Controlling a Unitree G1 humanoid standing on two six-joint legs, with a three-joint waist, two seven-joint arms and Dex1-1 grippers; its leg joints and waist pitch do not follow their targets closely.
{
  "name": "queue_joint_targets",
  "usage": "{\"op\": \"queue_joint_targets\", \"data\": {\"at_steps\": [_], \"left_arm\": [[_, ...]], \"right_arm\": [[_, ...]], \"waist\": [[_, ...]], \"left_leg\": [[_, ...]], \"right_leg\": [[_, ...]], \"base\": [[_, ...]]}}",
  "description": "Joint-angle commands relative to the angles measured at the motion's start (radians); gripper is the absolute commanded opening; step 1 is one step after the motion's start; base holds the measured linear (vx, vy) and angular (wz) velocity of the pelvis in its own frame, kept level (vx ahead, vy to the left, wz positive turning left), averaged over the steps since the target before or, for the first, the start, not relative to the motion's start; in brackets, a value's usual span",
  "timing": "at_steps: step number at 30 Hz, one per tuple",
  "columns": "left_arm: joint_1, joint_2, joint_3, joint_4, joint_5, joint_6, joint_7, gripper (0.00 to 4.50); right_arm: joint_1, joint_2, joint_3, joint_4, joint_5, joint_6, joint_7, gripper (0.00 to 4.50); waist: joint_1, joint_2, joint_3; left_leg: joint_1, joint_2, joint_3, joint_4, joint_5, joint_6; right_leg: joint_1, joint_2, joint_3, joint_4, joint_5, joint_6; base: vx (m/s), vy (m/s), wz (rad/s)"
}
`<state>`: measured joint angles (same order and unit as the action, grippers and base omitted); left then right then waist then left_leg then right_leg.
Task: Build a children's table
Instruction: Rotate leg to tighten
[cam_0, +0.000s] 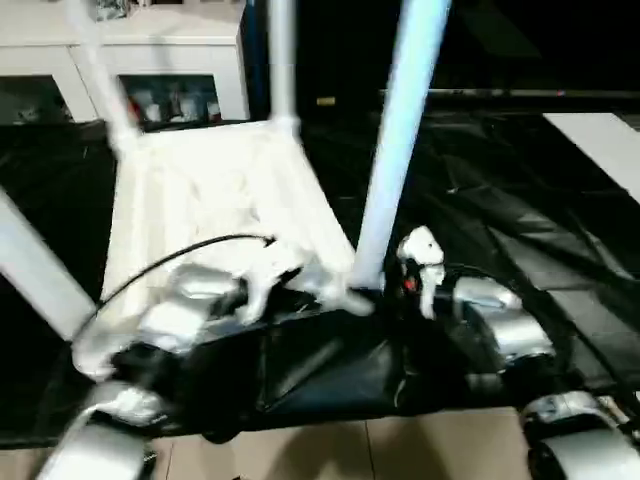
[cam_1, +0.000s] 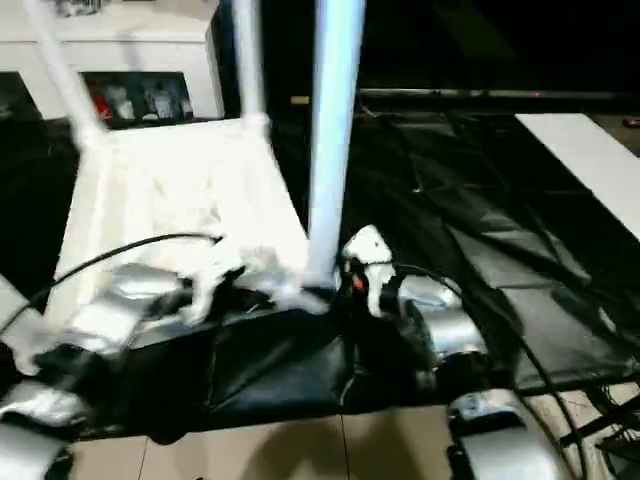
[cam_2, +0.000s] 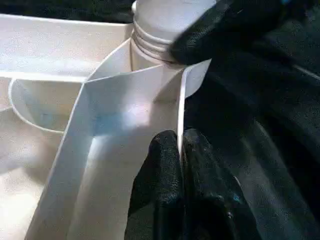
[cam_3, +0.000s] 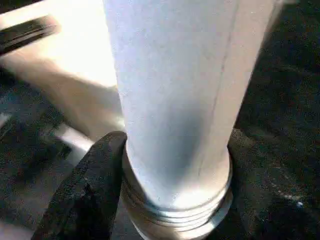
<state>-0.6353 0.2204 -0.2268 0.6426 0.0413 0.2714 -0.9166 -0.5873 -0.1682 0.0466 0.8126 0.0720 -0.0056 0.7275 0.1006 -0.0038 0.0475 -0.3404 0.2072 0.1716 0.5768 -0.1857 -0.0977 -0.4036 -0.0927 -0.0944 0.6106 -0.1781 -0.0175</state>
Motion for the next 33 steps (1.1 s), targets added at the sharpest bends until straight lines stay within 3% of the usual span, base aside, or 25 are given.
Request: {"op": "queue_joint_targets", "data": {"at_steps": [1, 2, 4, 5, 7, 12, 13, 14, 17, 20, 23, 26, 29, 33], "left_arm": [[0.0, -0.054, 0.016, 0.077, 0.018, 0.042, 0.156, 0.0], [-0.008, -0.07, 0.014, 0.091, 0.023, 0.043, 0.183, 0.0], [-0.035, -0.122, 0.009, 0.131, 0.038, 0.038, 0.266, 0.0], [-0.035, -0.122, 0.009, 0.131, 0.038, 0.038, 0.266, 0.0], [-0.064, -0.159, 0.003, 0.176, 0.051, 0.008, 0.312, 0.0], [-0.079, -0.161, 0.011, 0.191, 0.049, -0.042, 0.298, 0.0], [-0.075, -0.152, 0.012, 0.184, 0.042, -0.051, 0.271, 0.0], [-0.066, -0.137, 0.014, 0.168, 0.031, -0.061, 0.235, 0.0], [-0.045, -0.095, 0.019, 0.135, 0.007, -0.085, 0.146, 0.0], [-0.009, -0.036, 0.016, 0.077, -0.024, -0.098, 0.015, 0.0], [0.018, 0.0, 0.008, 0.029, -0.05, -0.096, -0.077, 0.0], [0.06, 0.054, -0.006, -0.052, -0.09, -0.071, -0.205, 0.0], [0.09, 0.097, -0.011, -0.115, -0.115, -0.04, -0.275, 0.0], [0.124, 0.134, -0.021, -0.174, -0.134, -0.004, -0.333, 0.0]], "right_arm": [[0.007, 0.058, 0.016, 0.049, -0.018, 0.052, -0.118, 2.68], [0.004, 0.077, 0.015, 0.054, -0.026, 0.054, -0.162, 2.68], [-0.005, 0.137, 0.022, 0.068, -0.053, 0.057, -0.276, 2.68], [-0.005, 0.137, 0.022, 0.068, -0.053, 0.057, -0.276, 2.68], [-0.025, 0.193, 0.036, 0.083, -0.068, 0.027, -0.318, 2.68], [-0.041, 0.189, 0.043, 0.079, -0.074, -0.037, -0.293, 2.68], [-0.042, 0.179, 0.033, 0.074, -0.063, -0.047, -0.275, 3.24], [-0.045, 0.16, 0.02, 0.068, -0.047, -0.055, -0.244, 3.38], [-0.059, 0.097, 0.002, 0.064, -0.021, -0.076, -0.149, 3.59], [-0.066, 0.006, 0.019, 0.06, -0.022, -0.089, -0.01, 3.88], [-0.061, -0.043, 0.039, 0.048, -0.024, -0.089, 0.084, 4.11], [-0.038, -0.109, 0.072, 0.011, -0.025, -0.096, 0.242, 4.11], [-0.026, -0.145, 0.079, -0.016, -0.009, -0.089, 0.352, 4.11], [-0.028, -0.149, 0.078, -0.022, 0.016, -0.081, 0.4, 4.11]], "waist": [[-0.002, -0.015, -0.047], [-0.001, -0.015, -0.047], [-0.006, -0.006, -0.046], [-0.008, -0.009, -0.047], [-0.01, -0.008, -0.05], [-0.008, -0.011, -0.054], [-0.007, -0.011, -0.053], [-0.006, -0.011, -0.053], [-0.002, -0.014, -0.058], [0.0, -0.013, -0.064], [0.0, -0.012, -0.064], [0.005, -0.009, -0.068], [0.006, -0.008, -0.065], [0.011, -0.009, -0.064]], "left_leg": [[-0.004, 0.011, -0.002, -0.071, -0.258, 0.022], [-0.001, 0.011, -0.004, -0.072, -0.272, 0.024], [0.003, 0.01, -0.005, -0.074, -0.294, 0.018], [0.002, 0.009, -0.007, -0.074, -0.295, 0.015], [0.004, 0.008, -0.007, -0.075, -0.31, 0.023], [-0.001, 0.012, -0.008, -0.081, -0.3, 0.04], [-0.001, 0.014, -0.007, -0.082, -0.291, 0.044], [-0.002, 0.013, -0.006, -0.081, -0.29, 0.048], [-0.007, 0.014, -0.004, -0.079, -0.249, 0.062], [-0.018, 0.017, 0.0, -0.069, -0.172, 0.089], [-0.019, 0.018, 0.0, -0.066, -0.151, 0.101], [-0.017, 0.027, 0.003, -0.062, -0.13, 0.113], [-0.016, 0.028, 0.005, -0.062, -0.141, 0.121], [-0.014, 0.028, 0.006, -0.064, -0.147, 0.107]], "right_leg": [[0.047, -0.059, 0.044, -0.106, -0.504, -0.111], [0.044, -0.061, 0.043, -0.115, -0.545, -0.088], [0.037, -0.057, 0.043, -0.121, -0.558, -0.077], [0.041, -0.057, 0.042, -0.12, -0.556, -0.072], [0.037, -0.056, 0.041, -0.122, -0.549, -0.07], [0.046, -0.057, 0.042, -0.118, -0.481, -0.089], [0.045, -0.058, 0.044, -0.116, -0.462, -0.097], [0.046, -0.059, 0.044, -0.116, -0.46, -0.102], [0.052, -0.06, 0.046, -0.107, -0.401, -0.118], [0.058, -0.06, 0.048, -0.089, -0.275, -0.168], [0.059, -0.059, 0.046, -0.082, -0.231, -0.191], [0.058, -0.055, 0.046, -0.068, -0.165, -0.229], [0.055, -0.052, 0.046, -0.066, -0.147, -0.241], [0.054, -0.055, 0.048, -0.067, -0.163, -0.244]], "base": [[0.0, 0.0, 0.0], [0.0, 0.0, 0.0], [0.0, 0.0, 0.0], [0.0, 0.0, 0.0], [0.0, 0.0, 0.0], [0.0, 0.0, 0.0], [0.0, 0.0, 0.0], [0.0, 0.0, 0.0], [0.0, 0.0, 0.0], [0.0, 0.0, 0.0], [0.0, 0.0, 0.0], [0.0, 0.0, 0.0], [0.0, 0.0, 0.0], [0.0, 0.0, 0.0]]}}
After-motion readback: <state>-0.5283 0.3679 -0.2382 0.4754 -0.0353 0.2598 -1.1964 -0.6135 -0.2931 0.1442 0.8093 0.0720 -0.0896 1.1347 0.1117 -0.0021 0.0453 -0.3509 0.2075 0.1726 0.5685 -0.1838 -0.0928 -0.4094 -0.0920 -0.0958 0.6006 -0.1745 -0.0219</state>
